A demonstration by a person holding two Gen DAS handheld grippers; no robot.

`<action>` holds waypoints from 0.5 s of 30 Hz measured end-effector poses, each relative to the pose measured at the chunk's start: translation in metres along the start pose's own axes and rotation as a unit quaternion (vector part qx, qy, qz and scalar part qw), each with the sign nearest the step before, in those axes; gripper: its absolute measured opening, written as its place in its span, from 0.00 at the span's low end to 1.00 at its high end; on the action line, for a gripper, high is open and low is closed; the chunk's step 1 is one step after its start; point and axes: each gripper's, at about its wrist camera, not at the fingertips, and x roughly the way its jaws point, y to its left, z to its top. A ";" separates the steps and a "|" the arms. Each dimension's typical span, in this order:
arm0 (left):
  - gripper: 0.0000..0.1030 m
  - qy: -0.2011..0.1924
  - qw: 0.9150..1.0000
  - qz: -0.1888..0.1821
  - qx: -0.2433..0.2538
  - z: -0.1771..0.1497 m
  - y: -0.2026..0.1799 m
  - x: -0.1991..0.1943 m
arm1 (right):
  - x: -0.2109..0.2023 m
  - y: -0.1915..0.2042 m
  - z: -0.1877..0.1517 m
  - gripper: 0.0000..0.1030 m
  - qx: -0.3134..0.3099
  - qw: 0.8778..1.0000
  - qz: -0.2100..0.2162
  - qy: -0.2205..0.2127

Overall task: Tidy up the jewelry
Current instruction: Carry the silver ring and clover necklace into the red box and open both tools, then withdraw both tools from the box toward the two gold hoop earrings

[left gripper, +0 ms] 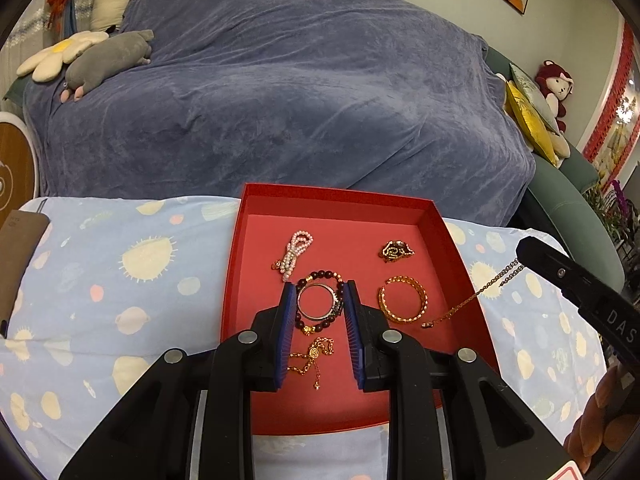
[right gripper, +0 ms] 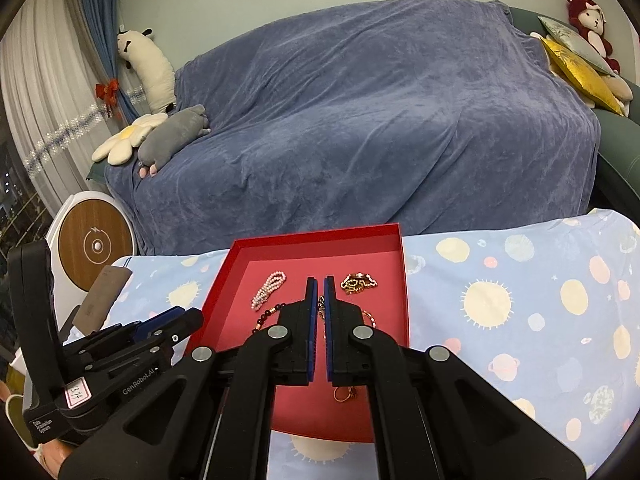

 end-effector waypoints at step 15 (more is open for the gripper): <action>0.56 0.000 1.000 0.007 -0.019 0.000 0.021 -0.001 | -0.007 0.009 -0.012 0.28 -0.016 1.000 -0.023 -0.005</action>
